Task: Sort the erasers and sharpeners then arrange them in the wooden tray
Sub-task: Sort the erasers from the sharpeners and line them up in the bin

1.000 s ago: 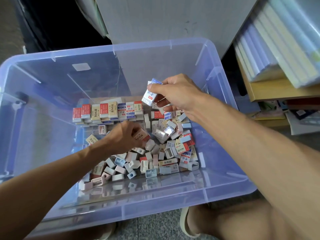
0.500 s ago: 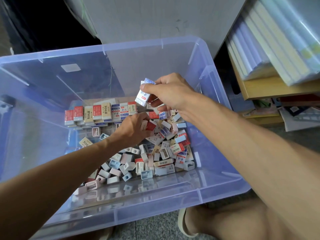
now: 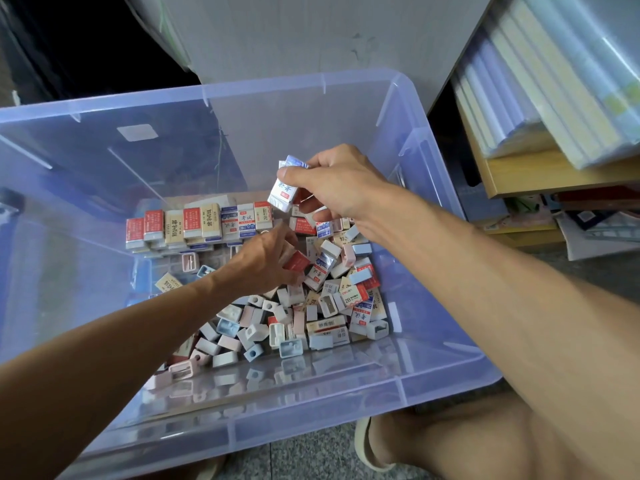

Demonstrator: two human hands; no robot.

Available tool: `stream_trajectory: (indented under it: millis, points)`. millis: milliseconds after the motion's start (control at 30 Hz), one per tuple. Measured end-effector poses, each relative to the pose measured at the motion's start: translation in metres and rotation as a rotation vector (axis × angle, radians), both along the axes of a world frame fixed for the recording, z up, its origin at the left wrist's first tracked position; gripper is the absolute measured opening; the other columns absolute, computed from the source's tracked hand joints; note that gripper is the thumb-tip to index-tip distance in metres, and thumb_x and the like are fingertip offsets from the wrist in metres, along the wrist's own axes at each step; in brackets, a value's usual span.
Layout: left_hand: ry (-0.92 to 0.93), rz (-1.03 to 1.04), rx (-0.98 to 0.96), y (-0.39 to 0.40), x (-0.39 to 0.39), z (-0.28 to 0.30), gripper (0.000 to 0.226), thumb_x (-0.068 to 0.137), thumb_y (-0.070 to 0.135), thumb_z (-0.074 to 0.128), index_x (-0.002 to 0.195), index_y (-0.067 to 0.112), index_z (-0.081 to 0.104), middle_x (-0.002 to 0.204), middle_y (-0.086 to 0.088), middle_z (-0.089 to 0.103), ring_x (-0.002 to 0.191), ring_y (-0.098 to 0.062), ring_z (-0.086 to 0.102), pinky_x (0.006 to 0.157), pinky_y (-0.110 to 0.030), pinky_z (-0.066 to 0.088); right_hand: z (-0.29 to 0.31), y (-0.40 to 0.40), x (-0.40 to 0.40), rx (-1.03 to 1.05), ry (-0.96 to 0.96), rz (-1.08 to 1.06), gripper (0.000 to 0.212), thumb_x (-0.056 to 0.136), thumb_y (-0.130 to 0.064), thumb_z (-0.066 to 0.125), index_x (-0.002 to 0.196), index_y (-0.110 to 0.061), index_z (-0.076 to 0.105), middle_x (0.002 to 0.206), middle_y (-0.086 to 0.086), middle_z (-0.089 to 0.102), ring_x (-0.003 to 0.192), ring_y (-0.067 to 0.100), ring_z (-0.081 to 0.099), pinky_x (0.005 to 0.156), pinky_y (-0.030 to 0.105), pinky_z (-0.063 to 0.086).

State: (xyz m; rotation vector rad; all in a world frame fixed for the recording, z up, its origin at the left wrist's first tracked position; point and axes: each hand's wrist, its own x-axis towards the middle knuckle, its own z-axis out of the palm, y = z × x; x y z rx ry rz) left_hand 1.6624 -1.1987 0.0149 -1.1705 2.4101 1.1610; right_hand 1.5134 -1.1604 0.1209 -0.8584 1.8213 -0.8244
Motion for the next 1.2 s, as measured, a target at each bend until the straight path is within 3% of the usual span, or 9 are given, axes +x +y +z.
stream_trajectory:
  millis: [67,200,333,567,700,767,867,1067,1200]
  points:
    - [0.014,-0.047,0.035,0.002,0.004,0.002,0.047,0.08,0.016,0.078,0.118,0.016,0.051,0.093,0.004,0.056,0.072,-0.007,0.055,0.047,-0.013,0.042,0.0,0.0,0.0,0.005,0.001,0.008,0.024,0.089,-0.036,0.071,0.095,-0.013,0.071,0.083,-0.001,0.075,0.079,0.013,0.074,0.068,0.029,0.06]
    - [0.037,-0.091,0.044,0.002,0.009,0.003,0.026,0.082,0.017,0.077,0.09,0.025,0.054,0.083,0.008,0.058,0.065,-0.002,0.056,0.046,-0.012,0.042,0.0,0.0,0.001,0.03,0.011,0.046,0.021,0.092,-0.034,0.069,0.095,-0.014,0.071,0.09,0.0,0.075,0.083,0.011,0.073,0.069,0.028,0.06]
    - [0.039,-0.058,0.096,0.002,0.015,0.011,0.024,0.081,0.017,0.078,0.097,0.021,0.06,0.081,0.014,0.058,0.066,-0.001,0.057,0.047,-0.01,0.042,-0.005,-0.004,0.001,0.06,0.024,0.031,0.018,0.093,-0.032,0.068,0.094,-0.015,0.073,0.092,-0.001,0.076,0.087,0.013,0.074,0.078,0.036,0.062]
    - [0.018,0.102,0.159,-0.004,0.06,0.049,0.019,0.08,0.021,0.079,0.085,0.015,0.062,0.078,-0.002,0.065,0.059,-0.008,0.058,0.048,-0.014,0.047,-0.026,-0.019,0.023,0.137,-0.059,0.057,0.014,0.096,-0.023,0.065,0.084,-0.016,0.069,0.096,0.006,0.076,0.089,0.019,0.074,0.084,0.043,0.061]
    - [0.034,0.258,0.207,0.0,0.098,0.075,0.019,0.079,0.02,0.081,0.088,0.014,0.065,0.078,-0.007,0.069,0.059,-0.012,0.065,0.054,-0.029,0.058,-0.044,-0.036,0.047,0.17,-0.055,0.092,0.011,0.097,-0.022,0.064,0.089,-0.016,0.068,0.101,0.009,0.074,0.097,0.023,0.072,0.084,0.042,0.061]
    - [0.058,0.315,0.18,0.001,0.113,0.084,0.016,0.078,0.016,0.081,0.08,0.015,0.065,0.062,0.005,0.066,0.049,-0.002,0.06,0.044,-0.015,0.047,-0.055,-0.046,0.056,0.188,-0.036,0.085,0.011,0.097,-0.018,0.063,0.092,-0.013,0.07,0.101,0.01,0.074,0.093,0.022,0.072,0.084,0.042,0.061]
    - [0.089,0.395,0.183,0.005,0.123,0.09,0.019,0.077,0.016,0.081,0.075,0.016,0.062,0.049,0.012,0.062,0.041,0.001,0.054,0.04,-0.012,0.038,-0.071,-0.057,0.067,0.221,-0.004,0.055,0.01,0.096,-0.015,0.063,0.097,-0.008,0.07,0.104,0.011,0.073,0.091,0.022,0.071,0.081,0.042,0.062]
    - [0.161,0.521,0.255,0.006,0.12,0.094,0.018,0.08,0.016,0.079,0.08,0.012,0.061,0.061,0.002,0.059,0.038,0.002,0.05,0.038,-0.01,0.036,-0.091,-0.075,0.088,0.238,0.207,0.004,0.026,0.083,-0.017,0.073,0.107,-0.008,0.069,0.096,0.011,0.074,0.084,0.027,0.074,0.074,0.043,0.063]
    - [0.17,0.545,0.236,0.003,0.12,0.092,0.022,0.078,0.022,0.081,0.084,0.012,0.063,0.067,-0.002,0.06,0.045,-0.003,0.051,0.041,-0.015,0.04,-0.089,-0.07,0.084,0.246,0.071,-0.094,0.022,0.079,-0.01,0.082,0.098,-0.006,0.07,0.087,0.011,0.074,0.072,0.018,0.07,0.075,0.036,0.063]
